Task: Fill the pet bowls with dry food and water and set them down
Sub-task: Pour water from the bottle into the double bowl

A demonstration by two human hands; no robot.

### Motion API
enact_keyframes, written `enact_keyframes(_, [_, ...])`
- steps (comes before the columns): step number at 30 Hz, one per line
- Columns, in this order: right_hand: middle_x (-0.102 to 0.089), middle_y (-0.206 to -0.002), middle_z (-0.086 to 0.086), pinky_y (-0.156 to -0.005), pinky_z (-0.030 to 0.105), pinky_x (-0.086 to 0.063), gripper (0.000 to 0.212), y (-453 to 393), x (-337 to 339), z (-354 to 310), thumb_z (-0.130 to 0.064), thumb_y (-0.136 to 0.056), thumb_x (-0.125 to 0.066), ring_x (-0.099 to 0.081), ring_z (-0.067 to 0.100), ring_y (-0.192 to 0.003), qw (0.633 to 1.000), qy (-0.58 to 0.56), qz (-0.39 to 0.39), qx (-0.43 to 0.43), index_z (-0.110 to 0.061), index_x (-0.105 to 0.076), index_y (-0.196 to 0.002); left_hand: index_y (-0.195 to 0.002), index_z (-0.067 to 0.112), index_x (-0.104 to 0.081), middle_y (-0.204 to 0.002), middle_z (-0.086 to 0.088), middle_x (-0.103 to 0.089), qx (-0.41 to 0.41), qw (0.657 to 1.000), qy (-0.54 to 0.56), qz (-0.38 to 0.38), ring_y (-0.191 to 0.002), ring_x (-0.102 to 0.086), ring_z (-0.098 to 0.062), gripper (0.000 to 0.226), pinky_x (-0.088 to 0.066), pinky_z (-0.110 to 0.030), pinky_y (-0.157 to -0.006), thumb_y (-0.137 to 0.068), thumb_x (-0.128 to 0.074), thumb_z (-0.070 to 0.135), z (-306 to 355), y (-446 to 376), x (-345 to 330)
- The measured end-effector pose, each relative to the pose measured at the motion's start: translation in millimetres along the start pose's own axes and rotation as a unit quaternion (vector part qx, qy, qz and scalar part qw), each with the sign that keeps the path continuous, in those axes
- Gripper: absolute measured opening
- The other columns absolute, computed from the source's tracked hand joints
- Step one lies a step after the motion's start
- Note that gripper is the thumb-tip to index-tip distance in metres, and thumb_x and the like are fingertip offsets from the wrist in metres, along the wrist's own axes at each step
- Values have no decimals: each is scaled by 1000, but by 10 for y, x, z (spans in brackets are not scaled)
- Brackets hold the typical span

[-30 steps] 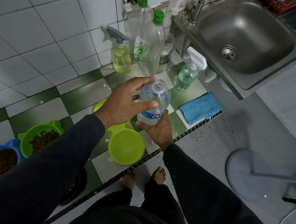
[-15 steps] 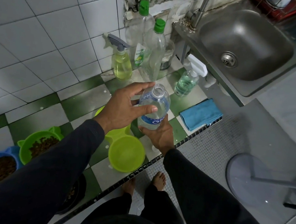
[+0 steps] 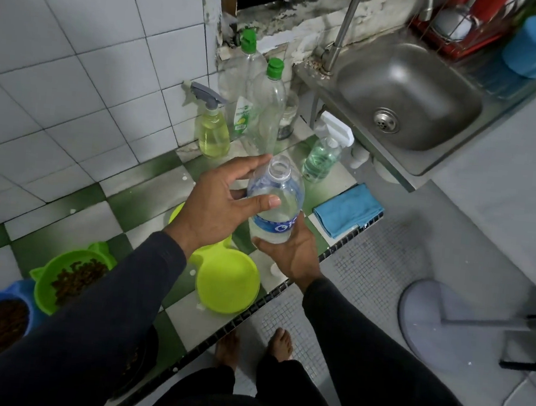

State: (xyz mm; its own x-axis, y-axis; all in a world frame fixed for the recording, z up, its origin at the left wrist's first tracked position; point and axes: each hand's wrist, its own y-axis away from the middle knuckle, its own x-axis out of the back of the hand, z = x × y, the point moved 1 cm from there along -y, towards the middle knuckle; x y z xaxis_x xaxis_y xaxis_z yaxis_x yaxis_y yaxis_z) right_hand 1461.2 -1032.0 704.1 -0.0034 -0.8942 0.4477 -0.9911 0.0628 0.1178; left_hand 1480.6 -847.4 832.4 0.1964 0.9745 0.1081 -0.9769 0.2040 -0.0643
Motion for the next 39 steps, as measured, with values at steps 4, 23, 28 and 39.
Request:
enact_keyframes(4, [-70,-113,-1,-87,40,-58,79,197,191,-39,-44,-60,-93,-68,14,-104,999,22,-6,42,-19,-53,-123,-145,15,-58,-139,2,-65,-15,1000,8,0,-132,-59,-15,69,-60,-35,-94,-83,-84,28,114,177,-71])
enact_keyframes(23, [-69,-101,-7,-74,36,-60,70,1477,1017,338,-51,-63,-88,-69,6,-86,978,139,-101,118,-29,-48,-117,-134,31,-65,-131,12,-71,21,996,33,84,-121,-67,-16,55,-52,-52,-106,-83,-77,48,221,1497,-953])
enact_keyframes(28, [-68,-110,-6,-82,35,-61,74,1788,1086,511,-53,-62,-88,-69,9,-94,971,156,-133,120,-29,-50,-121,-136,19,-63,-131,5,-71,48,991,80,98,-122,-66,-20,55,-54,-45,-104,-87,-75,38,9,1800,-1104])
enact_keyframes(39, [-65,-106,-13,-85,30,-58,68,2064,1154,772,-66,-61,-82,-65,5,-93,952,218,-188,103,-41,-44,-111,-124,19,-68,-115,3,-75,119,970,157,144,-108,-66,-17,40,-56,-32,-89,-85,-73,30,-375,2152,-1272])
